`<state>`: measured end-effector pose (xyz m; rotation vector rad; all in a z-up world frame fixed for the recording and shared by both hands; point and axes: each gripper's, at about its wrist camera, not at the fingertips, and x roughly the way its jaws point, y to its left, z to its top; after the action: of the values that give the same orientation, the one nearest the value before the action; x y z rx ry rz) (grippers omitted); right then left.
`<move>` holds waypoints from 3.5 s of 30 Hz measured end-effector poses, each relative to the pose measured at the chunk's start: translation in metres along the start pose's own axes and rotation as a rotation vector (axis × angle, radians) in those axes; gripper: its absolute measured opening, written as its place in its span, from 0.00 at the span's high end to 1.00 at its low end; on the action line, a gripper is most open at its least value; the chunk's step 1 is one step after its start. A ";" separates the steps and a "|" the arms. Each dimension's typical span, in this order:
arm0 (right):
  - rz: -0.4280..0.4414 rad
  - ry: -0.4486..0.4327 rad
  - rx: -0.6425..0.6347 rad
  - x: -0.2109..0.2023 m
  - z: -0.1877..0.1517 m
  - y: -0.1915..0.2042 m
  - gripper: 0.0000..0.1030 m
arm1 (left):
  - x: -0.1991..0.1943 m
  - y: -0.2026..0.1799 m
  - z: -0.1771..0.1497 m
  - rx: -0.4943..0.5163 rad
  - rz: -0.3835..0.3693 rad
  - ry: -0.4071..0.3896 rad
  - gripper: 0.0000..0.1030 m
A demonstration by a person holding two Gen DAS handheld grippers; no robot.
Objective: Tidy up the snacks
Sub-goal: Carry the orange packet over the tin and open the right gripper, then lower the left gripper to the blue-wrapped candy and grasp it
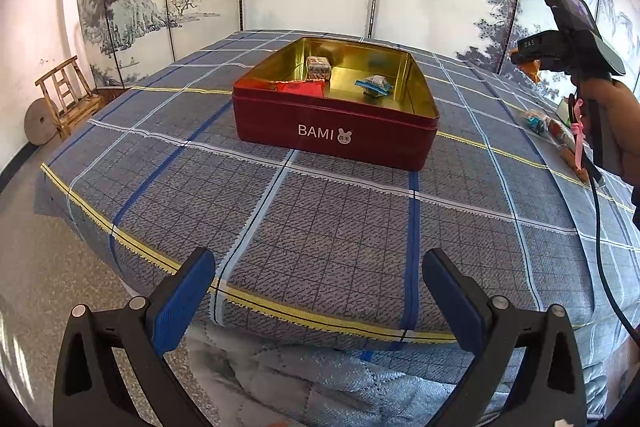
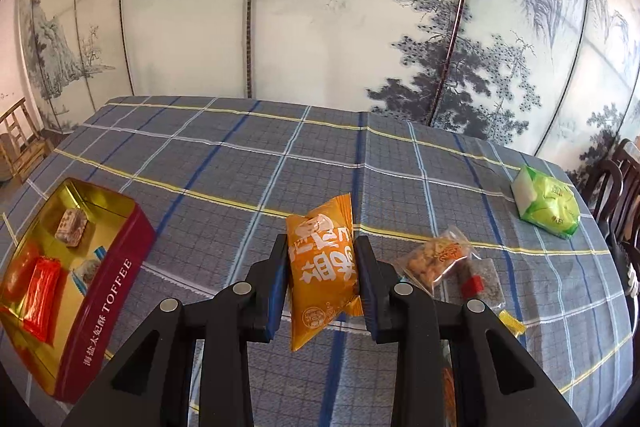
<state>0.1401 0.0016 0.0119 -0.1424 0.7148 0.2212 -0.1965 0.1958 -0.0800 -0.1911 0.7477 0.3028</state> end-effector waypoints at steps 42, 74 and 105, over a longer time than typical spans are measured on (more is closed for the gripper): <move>0.190 0.001 -0.134 -0.019 0.017 0.167 0.67 | -0.010 0.052 -0.012 -0.119 0.025 -0.005 0.00; 0.373 0.146 -0.227 -0.021 -0.082 0.219 0.66 | -0.006 0.048 -0.019 -0.092 0.049 0.024 0.00; 0.472 -0.172 -0.003 -0.074 -0.060 0.092 0.13 | -0.015 0.014 -0.007 0.025 0.105 0.007 0.00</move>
<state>0.0250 0.0668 0.0110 0.0451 0.5683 0.6772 -0.2159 0.2041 -0.0758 -0.1298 0.7692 0.3929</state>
